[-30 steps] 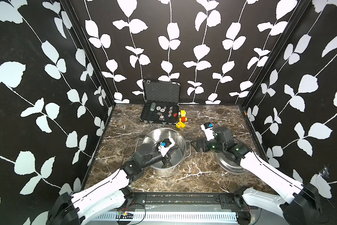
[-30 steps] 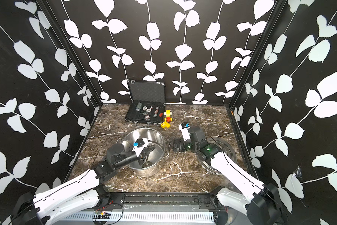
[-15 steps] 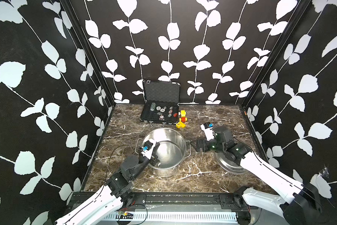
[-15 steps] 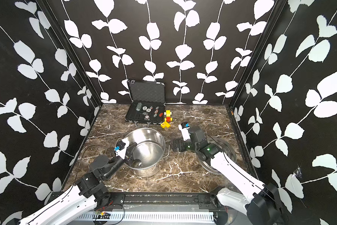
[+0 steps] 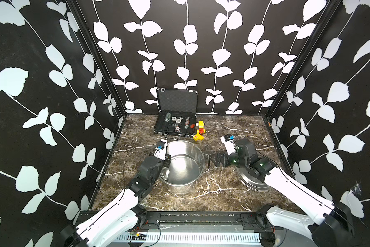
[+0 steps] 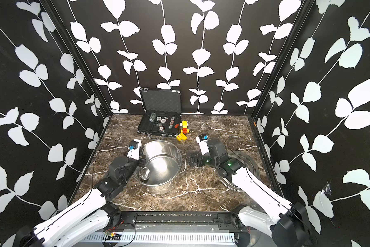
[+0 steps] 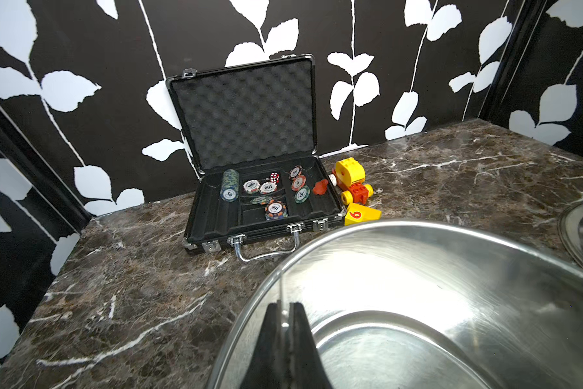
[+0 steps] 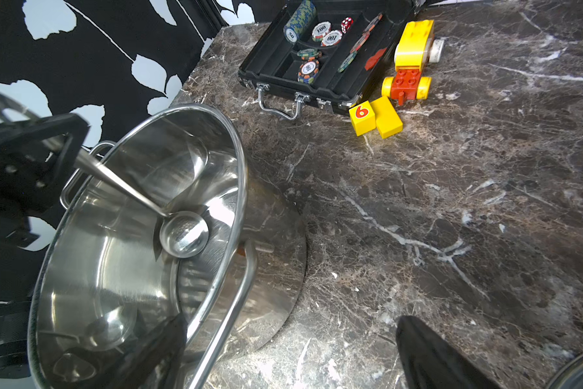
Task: Stir the soup with a spoon
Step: Stir the soup in the pan with a stick.
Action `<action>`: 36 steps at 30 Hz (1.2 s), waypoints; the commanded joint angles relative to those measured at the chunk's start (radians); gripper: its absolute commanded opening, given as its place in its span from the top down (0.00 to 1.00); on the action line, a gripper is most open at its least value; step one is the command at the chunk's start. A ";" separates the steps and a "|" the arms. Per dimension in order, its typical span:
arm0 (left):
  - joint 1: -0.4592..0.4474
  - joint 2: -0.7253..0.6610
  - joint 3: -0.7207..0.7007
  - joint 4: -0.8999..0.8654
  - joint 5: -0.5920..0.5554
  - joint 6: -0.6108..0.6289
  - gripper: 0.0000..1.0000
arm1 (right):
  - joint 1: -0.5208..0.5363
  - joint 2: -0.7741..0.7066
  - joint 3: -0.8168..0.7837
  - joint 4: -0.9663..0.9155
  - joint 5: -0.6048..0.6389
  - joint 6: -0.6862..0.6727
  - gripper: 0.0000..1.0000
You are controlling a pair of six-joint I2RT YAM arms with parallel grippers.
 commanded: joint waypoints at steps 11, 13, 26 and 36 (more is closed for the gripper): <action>0.062 0.431 0.302 0.147 0.405 -0.001 1.00 | 0.008 -0.040 0.002 -0.022 0.024 -0.023 0.01; 0.062 0.488 0.336 0.166 0.478 -0.022 1.00 | 0.010 -0.040 0.000 -0.020 0.026 -0.022 0.01; -0.124 0.599 0.420 0.205 0.649 0.036 1.00 | 0.009 -0.023 -0.001 -0.019 0.033 -0.022 0.01; -0.189 0.404 0.270 0.078 0.698 0.089 1.00 | 0.010 -0.017 -0.011 -0.008 0.033 -0.017 0.01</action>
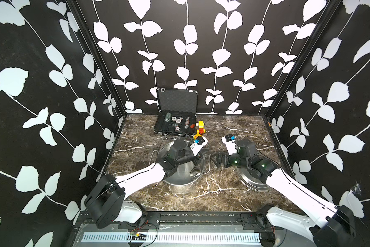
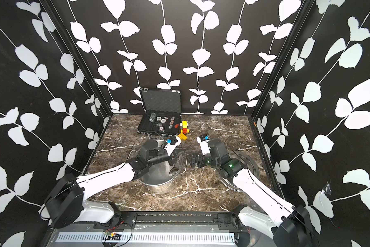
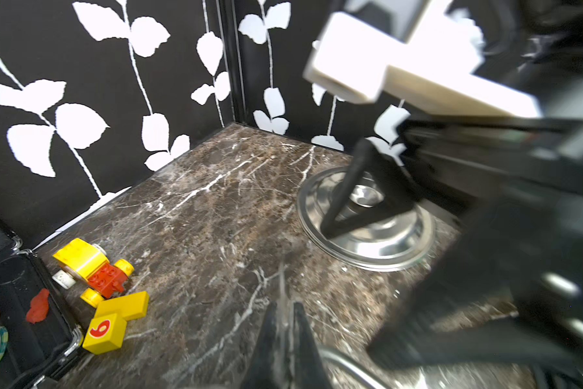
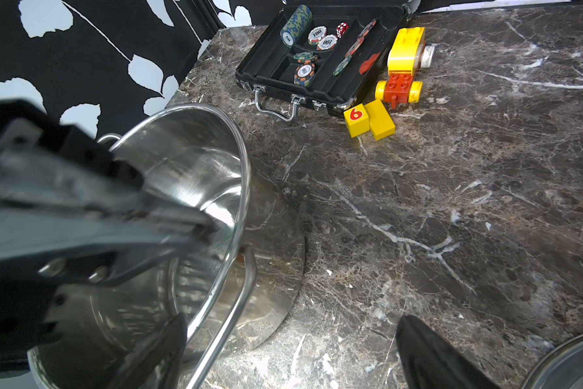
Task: Stir the soup with a spoon
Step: Stir the soup in the pan with a stick.
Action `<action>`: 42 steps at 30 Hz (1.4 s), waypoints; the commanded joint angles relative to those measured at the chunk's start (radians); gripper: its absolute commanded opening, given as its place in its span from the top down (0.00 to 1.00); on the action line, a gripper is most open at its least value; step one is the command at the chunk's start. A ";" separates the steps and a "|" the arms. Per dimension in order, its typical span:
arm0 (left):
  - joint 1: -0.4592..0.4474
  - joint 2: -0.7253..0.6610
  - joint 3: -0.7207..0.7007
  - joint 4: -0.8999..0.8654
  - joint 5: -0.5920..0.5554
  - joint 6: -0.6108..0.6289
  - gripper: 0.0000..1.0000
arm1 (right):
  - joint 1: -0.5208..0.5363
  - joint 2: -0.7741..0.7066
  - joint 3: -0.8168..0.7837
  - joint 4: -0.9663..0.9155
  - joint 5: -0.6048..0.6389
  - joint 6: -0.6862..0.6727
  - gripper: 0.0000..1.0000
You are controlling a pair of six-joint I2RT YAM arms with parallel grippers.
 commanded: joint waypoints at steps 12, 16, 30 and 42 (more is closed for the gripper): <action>-0.016 -0.424 -0.237 -0.277 -0.141 -0.007 1.00 | 0.012 0.046 0.002 0.045 -0.006 0.003 0.01; -0.014 -0.504 -0.263 -0.336 -0.353 -0.036 1.00 | 0.017 0.056 0.007 0.050 -0.009 0.005 0.01; 0.154 -0.517 -0.264 -0.251 -0.644 -0.104 1.00 | 0.027 0.035 0.006 0.032 0.006 0.001 0.01; 0.181 -0.210 -0.058 -0.140 -0.576 -0.006 1.00 | 0.028 0.030 0.026 0.001 0.006 -0.018 0.01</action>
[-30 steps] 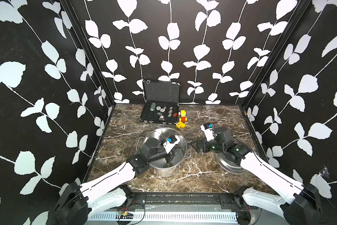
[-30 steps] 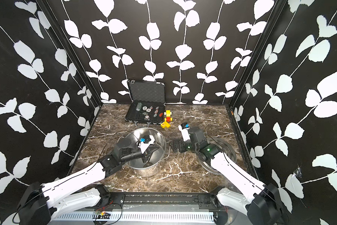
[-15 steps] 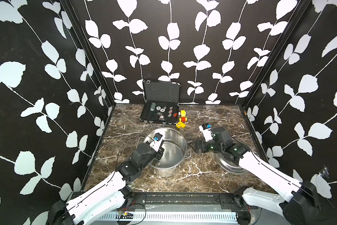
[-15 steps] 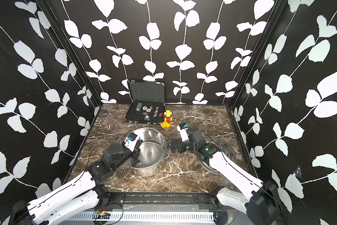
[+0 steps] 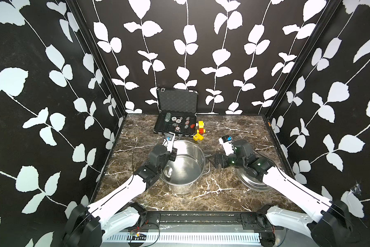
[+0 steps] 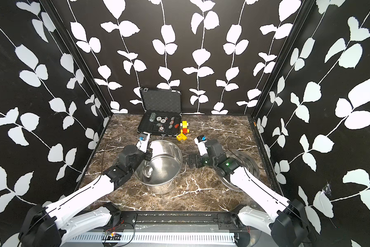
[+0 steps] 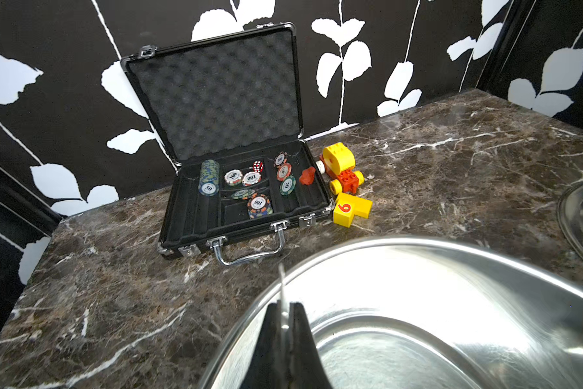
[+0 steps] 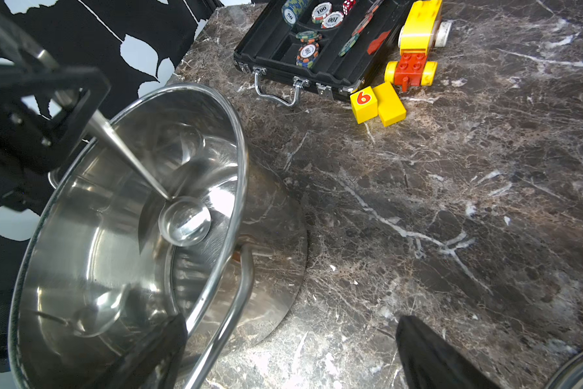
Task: Stir the soup with a spoon
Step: Stir the soup in the pan with a stick.
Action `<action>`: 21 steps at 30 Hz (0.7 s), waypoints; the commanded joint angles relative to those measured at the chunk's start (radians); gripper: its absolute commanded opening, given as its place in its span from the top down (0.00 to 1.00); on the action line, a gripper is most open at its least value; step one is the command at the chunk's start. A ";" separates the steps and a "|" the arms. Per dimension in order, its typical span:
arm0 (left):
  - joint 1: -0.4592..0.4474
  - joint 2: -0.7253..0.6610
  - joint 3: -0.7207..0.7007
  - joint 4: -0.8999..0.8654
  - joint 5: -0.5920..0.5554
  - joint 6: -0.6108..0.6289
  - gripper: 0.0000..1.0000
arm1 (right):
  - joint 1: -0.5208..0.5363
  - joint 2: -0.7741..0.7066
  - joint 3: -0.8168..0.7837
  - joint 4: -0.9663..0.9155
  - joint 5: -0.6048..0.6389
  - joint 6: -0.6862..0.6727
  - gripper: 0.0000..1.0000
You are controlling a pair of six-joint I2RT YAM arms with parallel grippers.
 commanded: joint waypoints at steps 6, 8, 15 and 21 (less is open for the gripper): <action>0.005 0.193 0.173 0.091 0.320 0.044 1.00 | 0.010 -0.047 0.016 -0.013 0.026 -0.009 0.01; 0.003 0.226 0.195 0.130 0.401 0.016 1.00 | 0.010 -0.050 0.013 -0.013 0.028 -0.005 0.01; -0.062 0.265 0.232 0.171 0.595 0.034 1.00 | 0.010 -0.054 0.008 -0.013 0.038 -0.004 0.01; -0.146 0.222 0.200 0.148 0.679 0.061 1.00 | 0.010 -0.040 0.008 0.001 0.034 -0.005 0.01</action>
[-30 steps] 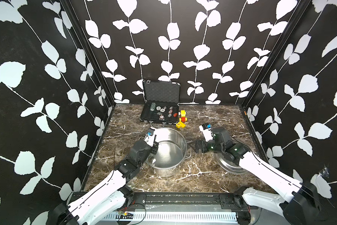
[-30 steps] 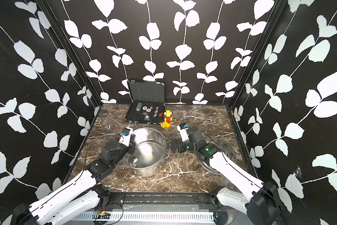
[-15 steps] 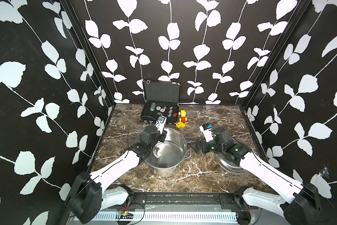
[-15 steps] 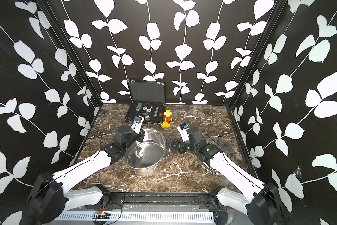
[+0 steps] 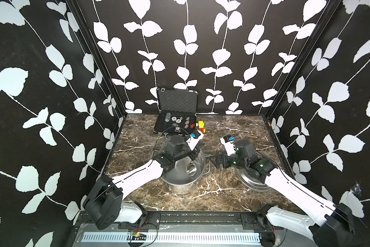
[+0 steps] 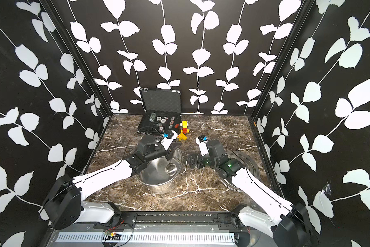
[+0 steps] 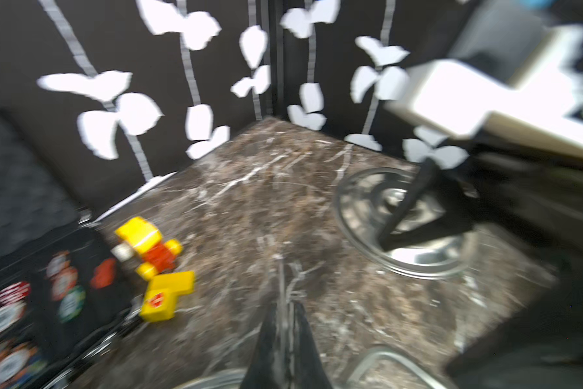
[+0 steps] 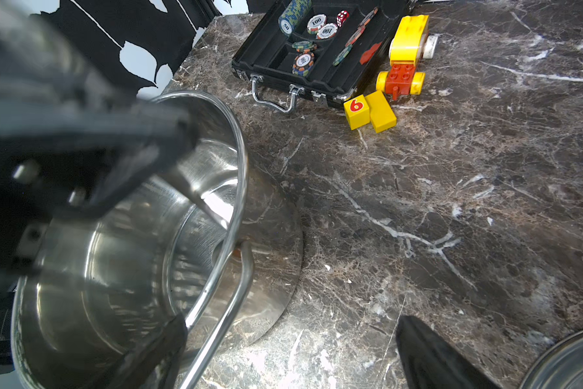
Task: Stir the soup with a spoon
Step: Stir the soup in the pan with a stick.
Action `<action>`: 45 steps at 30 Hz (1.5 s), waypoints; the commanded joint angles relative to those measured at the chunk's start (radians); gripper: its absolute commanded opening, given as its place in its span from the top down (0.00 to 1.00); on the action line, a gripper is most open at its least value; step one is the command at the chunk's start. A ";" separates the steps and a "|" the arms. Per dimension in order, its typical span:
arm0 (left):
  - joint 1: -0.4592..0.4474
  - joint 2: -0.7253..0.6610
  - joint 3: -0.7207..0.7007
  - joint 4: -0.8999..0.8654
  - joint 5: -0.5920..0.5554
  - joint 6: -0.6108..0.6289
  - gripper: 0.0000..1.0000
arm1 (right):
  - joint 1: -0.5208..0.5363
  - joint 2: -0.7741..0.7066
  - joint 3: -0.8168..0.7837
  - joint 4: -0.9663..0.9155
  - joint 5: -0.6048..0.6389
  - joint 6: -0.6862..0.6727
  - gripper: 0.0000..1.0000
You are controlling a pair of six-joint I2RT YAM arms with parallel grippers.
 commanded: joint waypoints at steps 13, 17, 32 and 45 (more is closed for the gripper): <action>-0.046 -0.292 -0.181 -0.119 0.144 -0.006 1.00 | 0.009 0.024 0.009 0.039 -0.010 -0.001 0.01; -0.046 -0.412 -0.242 -0.191 0.060 -0.001 1.00 | 0.009 0.028 0.008 0.045 -0.012 0.002 0.01; -0.012 -0.702 -0.345 -0.307 -0.478 0.011 1.00 | 0.018 0.035 0.019 0.045 -0.017 0.003 0.01; 0.171 -0.431 -0.278 0.006 -0.560 -0.044 1.00 | 0.021 -0.009 0.024 0.001 0.006 -0.015 0.01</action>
